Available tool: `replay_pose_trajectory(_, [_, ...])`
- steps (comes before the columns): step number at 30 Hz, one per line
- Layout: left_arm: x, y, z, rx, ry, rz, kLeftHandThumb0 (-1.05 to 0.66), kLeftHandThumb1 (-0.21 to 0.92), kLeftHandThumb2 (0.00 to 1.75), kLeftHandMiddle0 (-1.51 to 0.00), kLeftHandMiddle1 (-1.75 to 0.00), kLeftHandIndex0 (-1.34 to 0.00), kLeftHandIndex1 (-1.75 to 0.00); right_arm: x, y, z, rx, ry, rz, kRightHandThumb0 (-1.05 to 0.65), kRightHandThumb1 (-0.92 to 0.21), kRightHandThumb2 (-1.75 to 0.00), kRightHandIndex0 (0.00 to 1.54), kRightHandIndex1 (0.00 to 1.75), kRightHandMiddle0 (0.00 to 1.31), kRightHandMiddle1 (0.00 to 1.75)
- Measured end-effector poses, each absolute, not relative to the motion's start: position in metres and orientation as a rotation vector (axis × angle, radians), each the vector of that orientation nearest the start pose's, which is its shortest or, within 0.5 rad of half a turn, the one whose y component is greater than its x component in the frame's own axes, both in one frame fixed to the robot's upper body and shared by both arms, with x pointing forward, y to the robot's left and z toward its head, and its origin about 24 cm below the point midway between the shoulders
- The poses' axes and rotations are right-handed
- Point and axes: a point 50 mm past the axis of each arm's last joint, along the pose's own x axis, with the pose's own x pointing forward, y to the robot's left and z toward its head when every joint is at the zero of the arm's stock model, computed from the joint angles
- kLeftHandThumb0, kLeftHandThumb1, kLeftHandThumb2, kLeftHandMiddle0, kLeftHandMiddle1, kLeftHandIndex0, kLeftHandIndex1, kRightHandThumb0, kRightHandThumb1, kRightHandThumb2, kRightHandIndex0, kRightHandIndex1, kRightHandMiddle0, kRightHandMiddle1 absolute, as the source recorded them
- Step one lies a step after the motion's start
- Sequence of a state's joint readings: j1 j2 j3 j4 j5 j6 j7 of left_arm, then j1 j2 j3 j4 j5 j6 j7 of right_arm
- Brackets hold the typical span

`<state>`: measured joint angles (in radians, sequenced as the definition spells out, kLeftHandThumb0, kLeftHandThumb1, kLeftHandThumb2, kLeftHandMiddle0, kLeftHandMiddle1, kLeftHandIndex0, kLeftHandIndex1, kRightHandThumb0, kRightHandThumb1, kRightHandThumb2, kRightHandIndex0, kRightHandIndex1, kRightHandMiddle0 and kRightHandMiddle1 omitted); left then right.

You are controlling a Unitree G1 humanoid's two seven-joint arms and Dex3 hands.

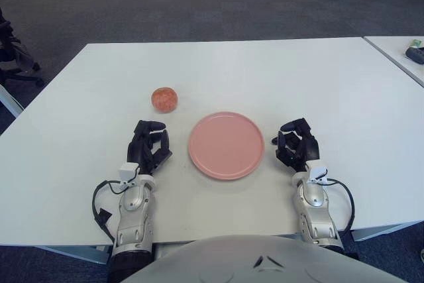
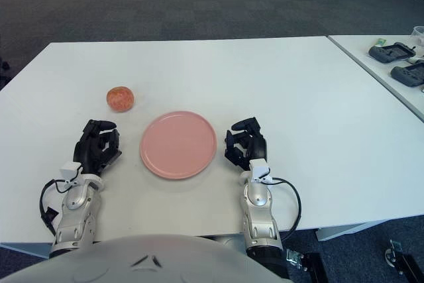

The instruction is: Put the apple into the plate.

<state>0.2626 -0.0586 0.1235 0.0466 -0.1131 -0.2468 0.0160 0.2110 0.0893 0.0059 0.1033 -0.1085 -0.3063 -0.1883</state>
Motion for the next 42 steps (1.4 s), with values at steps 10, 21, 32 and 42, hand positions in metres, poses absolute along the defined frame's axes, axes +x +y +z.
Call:
replay_pose_trajectory(10, [0.189,0.189,0.004,-0.159,0.008,0.234,-0.39,0.63,0.93,-0.80,-1.75,-0.37,-1.75,0.203,-0.149,0.001,-0.020,-0.003,-0.227,-0.38,-0.66,-0.88,0.65,1.31,0.35,1.75])
replay_pose_trajectory(21, [0.213,0.200,0.039,-0.024,-0.109,0.235,-0.39,0.62,0.94,-0.81,-1.75,-0.38,-1.75,0.203,-0.149,0.001,-0.019,-0.003,-0.230,-0.38,-0.67,-0.87,0.66,1.31,0.34,1.75])
replay_pose_trajectory(32, [0.243,0.208,0.052,0.147,-0.217,0.240,-0.40,0.61,0.95,-0.76,-1.75,-0.39,-1.75,0.203,-0.149,0.001,-0.018,-0.003,-0.228,-0.38,-0.69,-0.85,0.66,1.32,0.33,1.75])
replay_pose_trajectory(42, [0.264,0.216,0.067,0.376,-0.346,0.190,-0.43,0.78,0.77,-0.09,-1.26,-0.10,-1.51,0.203,-0.150,0.002,-0.024,-0.010,-0.238,-0.38,-0.67,-0.88,0.63,1.34,0.34,1.75])
